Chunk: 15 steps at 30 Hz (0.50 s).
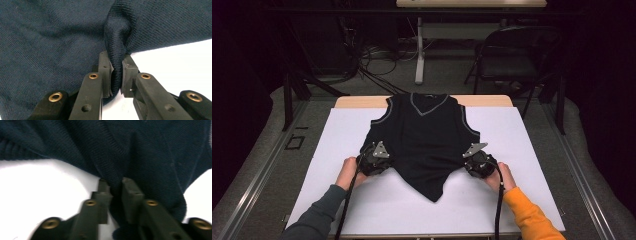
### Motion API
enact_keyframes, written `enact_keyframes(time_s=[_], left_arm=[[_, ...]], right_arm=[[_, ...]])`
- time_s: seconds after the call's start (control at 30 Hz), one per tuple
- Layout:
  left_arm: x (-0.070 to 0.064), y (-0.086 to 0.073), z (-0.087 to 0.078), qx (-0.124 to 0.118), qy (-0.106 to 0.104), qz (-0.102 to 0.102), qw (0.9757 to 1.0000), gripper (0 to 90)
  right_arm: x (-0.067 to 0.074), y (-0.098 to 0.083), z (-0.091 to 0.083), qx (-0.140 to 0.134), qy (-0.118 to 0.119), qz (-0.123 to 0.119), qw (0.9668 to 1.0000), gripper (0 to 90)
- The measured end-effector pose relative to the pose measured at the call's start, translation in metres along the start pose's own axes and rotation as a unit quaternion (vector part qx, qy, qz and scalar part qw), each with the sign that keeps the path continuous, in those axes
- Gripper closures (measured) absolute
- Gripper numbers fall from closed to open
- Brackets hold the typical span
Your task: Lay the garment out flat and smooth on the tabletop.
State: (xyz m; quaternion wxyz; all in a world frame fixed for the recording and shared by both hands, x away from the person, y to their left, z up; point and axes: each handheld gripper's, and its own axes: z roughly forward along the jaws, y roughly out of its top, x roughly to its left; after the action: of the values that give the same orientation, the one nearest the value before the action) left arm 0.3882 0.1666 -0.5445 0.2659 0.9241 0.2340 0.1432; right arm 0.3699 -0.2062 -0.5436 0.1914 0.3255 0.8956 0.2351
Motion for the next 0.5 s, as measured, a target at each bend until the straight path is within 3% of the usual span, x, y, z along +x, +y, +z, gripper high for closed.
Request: enact_keyframes(time_s=[0.27,0.4,0.5], left_arm=[[0.002,0.002,-0.010,-0.018,0.004,-0.002,0.9998,83.2],[0.010,0.004,-0.018,-0.037,0.013,-0.013,0.9992,84.0],[0.014,0.005,-0.016,-0.039,0.019,-0.019,0.9989,84.0]], right_arm=[[-0.001,0.000,-0.016,0.001,0.000,-0.006,1.0000,84.8],[-0.005,0.004,-0.036,-0.012,-0.022,-0.003,0.9997,86.0],[-0.012,0.005,-0.047,-0.026,-0.037,0.008,0.9990,86.1]])
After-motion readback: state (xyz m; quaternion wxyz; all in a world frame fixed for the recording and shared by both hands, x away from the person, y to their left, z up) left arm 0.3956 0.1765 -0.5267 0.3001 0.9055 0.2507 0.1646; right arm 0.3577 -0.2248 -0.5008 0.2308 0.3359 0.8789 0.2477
